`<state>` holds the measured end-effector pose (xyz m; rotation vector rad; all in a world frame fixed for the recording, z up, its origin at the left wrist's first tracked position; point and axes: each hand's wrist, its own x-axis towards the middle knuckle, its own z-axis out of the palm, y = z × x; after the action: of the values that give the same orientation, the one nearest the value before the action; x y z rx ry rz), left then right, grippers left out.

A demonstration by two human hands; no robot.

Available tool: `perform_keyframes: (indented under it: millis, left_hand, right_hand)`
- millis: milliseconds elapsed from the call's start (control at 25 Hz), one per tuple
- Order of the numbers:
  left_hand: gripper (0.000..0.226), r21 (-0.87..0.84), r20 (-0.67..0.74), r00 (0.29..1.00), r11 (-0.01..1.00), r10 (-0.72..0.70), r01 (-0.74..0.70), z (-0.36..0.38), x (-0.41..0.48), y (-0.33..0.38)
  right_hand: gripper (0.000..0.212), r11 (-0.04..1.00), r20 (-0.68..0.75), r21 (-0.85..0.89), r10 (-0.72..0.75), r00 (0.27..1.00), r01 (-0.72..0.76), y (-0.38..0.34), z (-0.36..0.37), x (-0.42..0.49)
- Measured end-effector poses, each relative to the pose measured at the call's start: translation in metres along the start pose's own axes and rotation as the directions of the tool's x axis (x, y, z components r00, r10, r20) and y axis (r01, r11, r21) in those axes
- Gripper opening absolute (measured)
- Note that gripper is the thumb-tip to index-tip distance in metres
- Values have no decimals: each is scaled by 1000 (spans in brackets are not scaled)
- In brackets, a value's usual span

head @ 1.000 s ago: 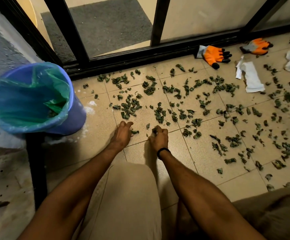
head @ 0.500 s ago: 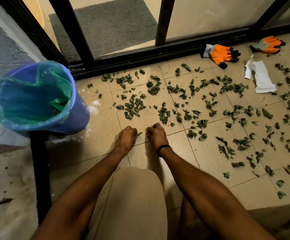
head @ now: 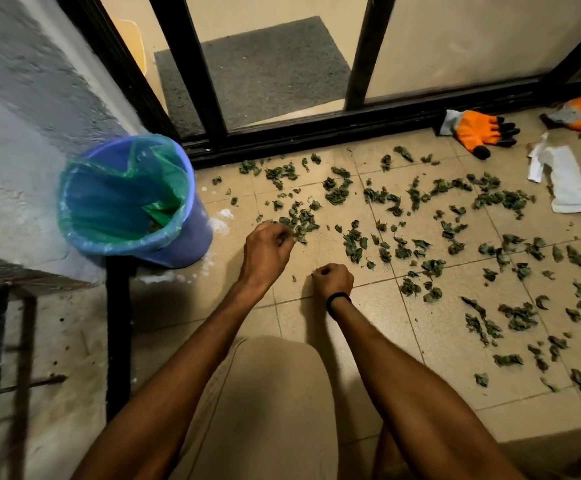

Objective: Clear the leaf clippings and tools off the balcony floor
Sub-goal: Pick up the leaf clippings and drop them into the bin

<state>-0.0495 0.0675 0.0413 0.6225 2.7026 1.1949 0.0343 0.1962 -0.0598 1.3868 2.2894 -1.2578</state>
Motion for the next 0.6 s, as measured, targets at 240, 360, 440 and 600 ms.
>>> perform_keyframes:
  millis: [240,360,440,600]
  left_hand:
    - [11,-57,-456,890,998,7,-37,-129,32,32]
    - [19,105,-580,806,970,-118,218,-192,35,-10]
    - [21,183,-535,792,875,-294,448,-212,29,-42]
    - [50,153,-436,753,784,-493,602,-213,19,-71]
  right_hand:
    - [9,790,179,613,-160,971,17,-146,-12,-30]
    - [11,730,61,559,-510,858,394,-230,-16,-55]
    - [15,660,47,436,-696,717,612,-274,-6,-72]
    - [36,633,298,122,-758,580,764,-316,20,-87]
